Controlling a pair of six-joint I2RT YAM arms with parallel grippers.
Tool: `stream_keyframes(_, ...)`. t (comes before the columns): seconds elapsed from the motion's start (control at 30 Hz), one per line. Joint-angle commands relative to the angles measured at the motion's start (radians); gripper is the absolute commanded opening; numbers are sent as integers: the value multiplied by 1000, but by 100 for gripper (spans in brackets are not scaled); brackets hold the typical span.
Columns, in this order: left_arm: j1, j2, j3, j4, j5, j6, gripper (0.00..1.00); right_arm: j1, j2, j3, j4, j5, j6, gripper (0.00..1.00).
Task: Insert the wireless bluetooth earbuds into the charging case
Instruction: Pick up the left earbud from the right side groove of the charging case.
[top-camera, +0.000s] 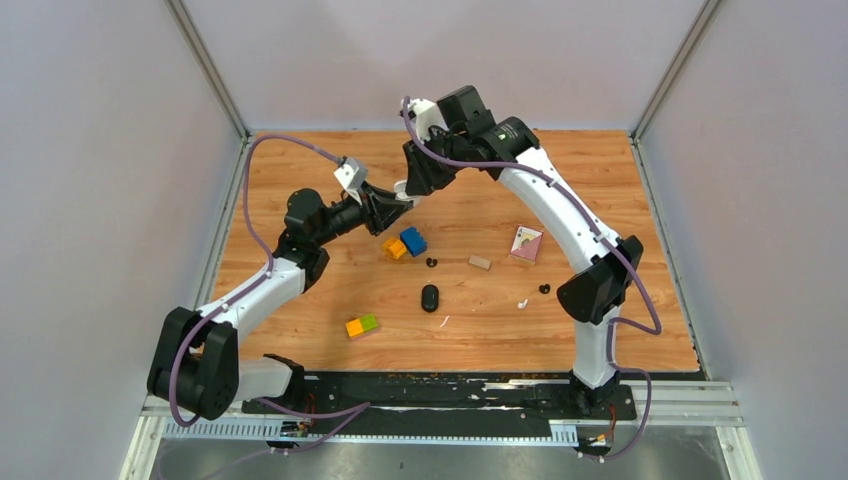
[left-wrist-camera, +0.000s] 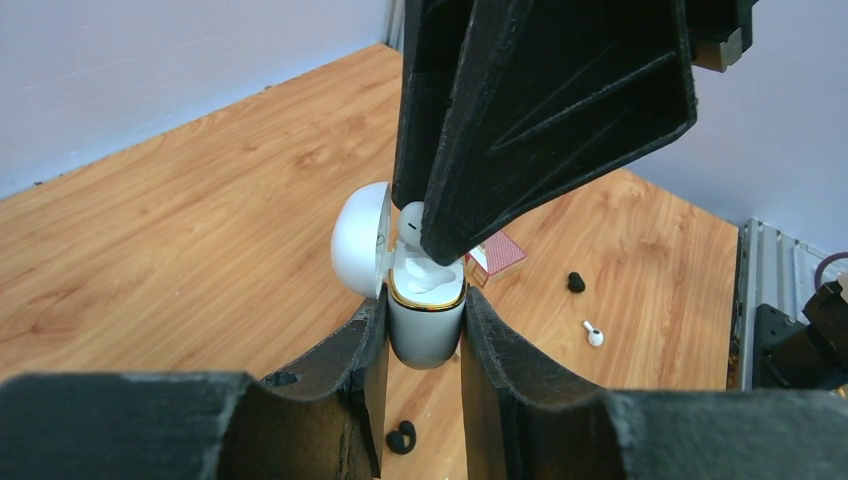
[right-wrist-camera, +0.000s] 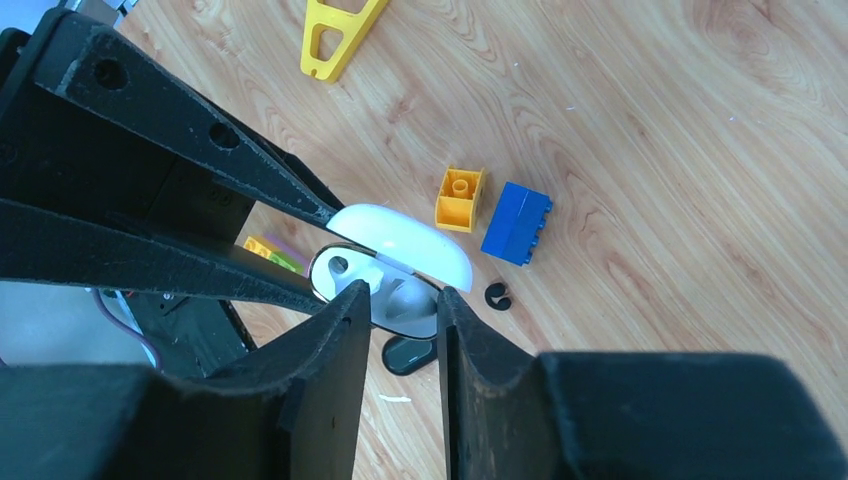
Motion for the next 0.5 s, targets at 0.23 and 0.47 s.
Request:
stream_keyframes(0.23, -19, -5, 49, 101, 20, -25, 0, 32, 29, 38, 37, 39, 27, 28)
stream_keyframes(0.47, -19, -7, 37, 75, -16, -13, 0, 23, -2, 33, 25, 1, 15, 29)
